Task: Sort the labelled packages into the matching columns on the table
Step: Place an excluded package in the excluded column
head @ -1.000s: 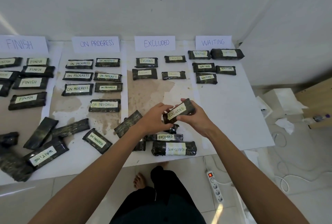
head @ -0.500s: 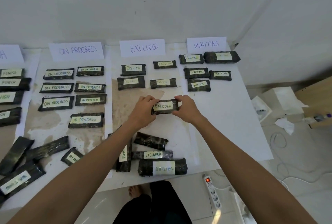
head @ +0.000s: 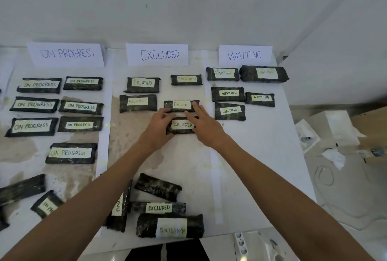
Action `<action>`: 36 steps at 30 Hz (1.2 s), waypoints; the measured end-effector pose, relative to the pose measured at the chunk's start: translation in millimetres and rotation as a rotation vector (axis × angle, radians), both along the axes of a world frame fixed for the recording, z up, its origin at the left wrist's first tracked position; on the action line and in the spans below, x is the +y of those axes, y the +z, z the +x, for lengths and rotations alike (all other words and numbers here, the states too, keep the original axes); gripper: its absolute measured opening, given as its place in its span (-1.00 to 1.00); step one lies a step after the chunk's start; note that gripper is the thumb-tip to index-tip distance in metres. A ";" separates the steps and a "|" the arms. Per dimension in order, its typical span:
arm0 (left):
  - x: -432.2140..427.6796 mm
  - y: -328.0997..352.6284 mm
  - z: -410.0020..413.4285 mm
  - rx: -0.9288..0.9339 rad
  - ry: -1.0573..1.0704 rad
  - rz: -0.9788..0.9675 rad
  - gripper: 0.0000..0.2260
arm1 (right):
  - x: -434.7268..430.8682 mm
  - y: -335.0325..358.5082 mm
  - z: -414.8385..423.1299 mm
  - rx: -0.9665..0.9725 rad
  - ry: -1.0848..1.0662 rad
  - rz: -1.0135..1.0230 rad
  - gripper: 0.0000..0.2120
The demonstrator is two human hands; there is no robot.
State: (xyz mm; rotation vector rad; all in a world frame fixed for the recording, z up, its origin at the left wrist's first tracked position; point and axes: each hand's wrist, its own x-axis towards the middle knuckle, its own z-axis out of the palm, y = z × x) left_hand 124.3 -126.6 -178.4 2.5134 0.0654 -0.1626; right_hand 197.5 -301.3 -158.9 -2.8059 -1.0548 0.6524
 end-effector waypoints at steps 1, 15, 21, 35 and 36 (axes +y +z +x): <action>0.4 0.2 3.7 0.007 0.011 -0.002 -0.41 | 0.3 -2.2 3.9 0.006 0.005 -0.009 -0.40; 7.0 3.0 35.0 0.034 0.013 0.034 -0.43 | 7.4 0.2 34.7 0.026 0.010 -0.040 -0.41; 8.3 17.9 6.8 0.009 -0.016 0.097 -0.54 | 7.7 12.3 15.9 -0.016 -0.102 0.114 -0.49; 21.0 27.9 -137.6 0.107 -0.063 0.060 -0.64 | 4.4 29.2 -119.4 0.272 -0.098 0.212 -0.62; 19.9 26.5 -146.0 0.110 -0.066 0.064 -0.65 | 7.2 27.2 -133.0 0.285 -0.075 0.201 -0.61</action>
